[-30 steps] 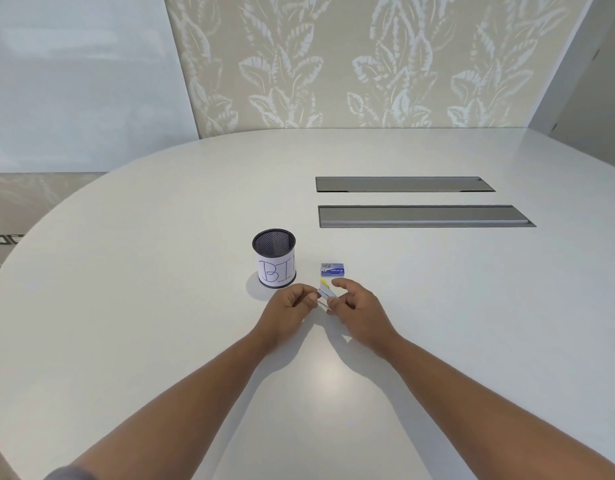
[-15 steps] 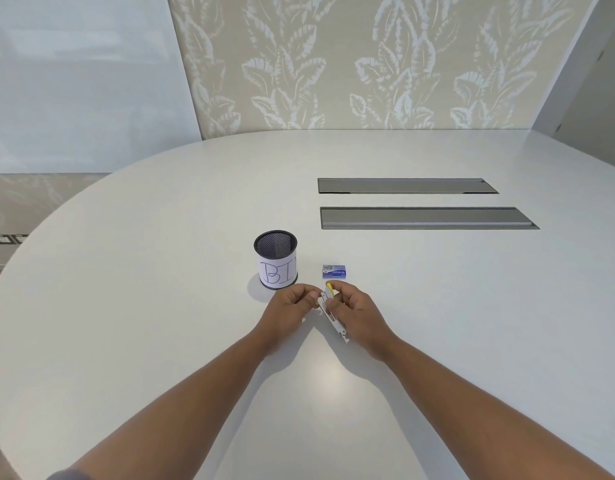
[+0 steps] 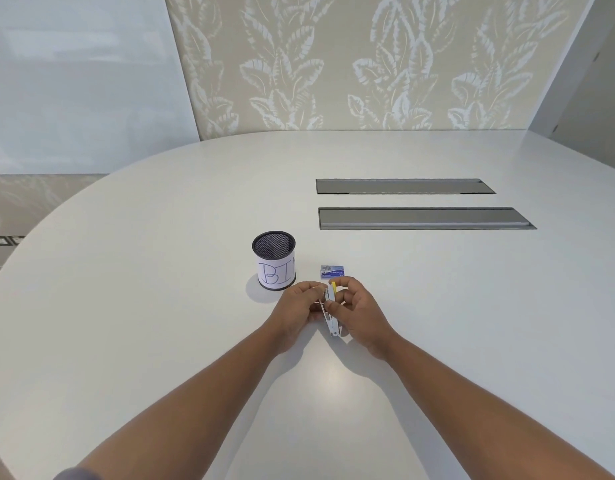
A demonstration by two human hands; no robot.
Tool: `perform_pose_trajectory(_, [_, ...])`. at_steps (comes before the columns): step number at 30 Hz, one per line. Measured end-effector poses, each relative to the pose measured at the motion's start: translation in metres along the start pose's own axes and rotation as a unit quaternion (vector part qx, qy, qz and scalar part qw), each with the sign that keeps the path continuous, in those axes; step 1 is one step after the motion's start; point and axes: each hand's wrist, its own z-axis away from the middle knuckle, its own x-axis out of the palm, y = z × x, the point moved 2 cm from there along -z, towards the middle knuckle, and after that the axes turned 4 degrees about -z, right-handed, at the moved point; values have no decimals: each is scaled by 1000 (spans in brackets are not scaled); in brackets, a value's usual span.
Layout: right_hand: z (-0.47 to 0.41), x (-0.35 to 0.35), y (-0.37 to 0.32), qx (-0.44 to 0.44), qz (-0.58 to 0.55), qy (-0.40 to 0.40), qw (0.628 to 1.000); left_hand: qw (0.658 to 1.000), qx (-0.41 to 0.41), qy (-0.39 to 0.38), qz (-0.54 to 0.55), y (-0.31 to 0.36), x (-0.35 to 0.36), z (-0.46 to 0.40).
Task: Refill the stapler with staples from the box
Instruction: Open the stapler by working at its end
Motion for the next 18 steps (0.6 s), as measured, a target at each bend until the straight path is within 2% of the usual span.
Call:
perform_pose_trajectory(7, [0,-1,1,-2,-9,6,1000,999,16,37,20,-12,-3,-6])
perform_pose_trajectory(18, [1,0,1,15,-13,9,1000,986,25,81,-142,-11,7,-2])
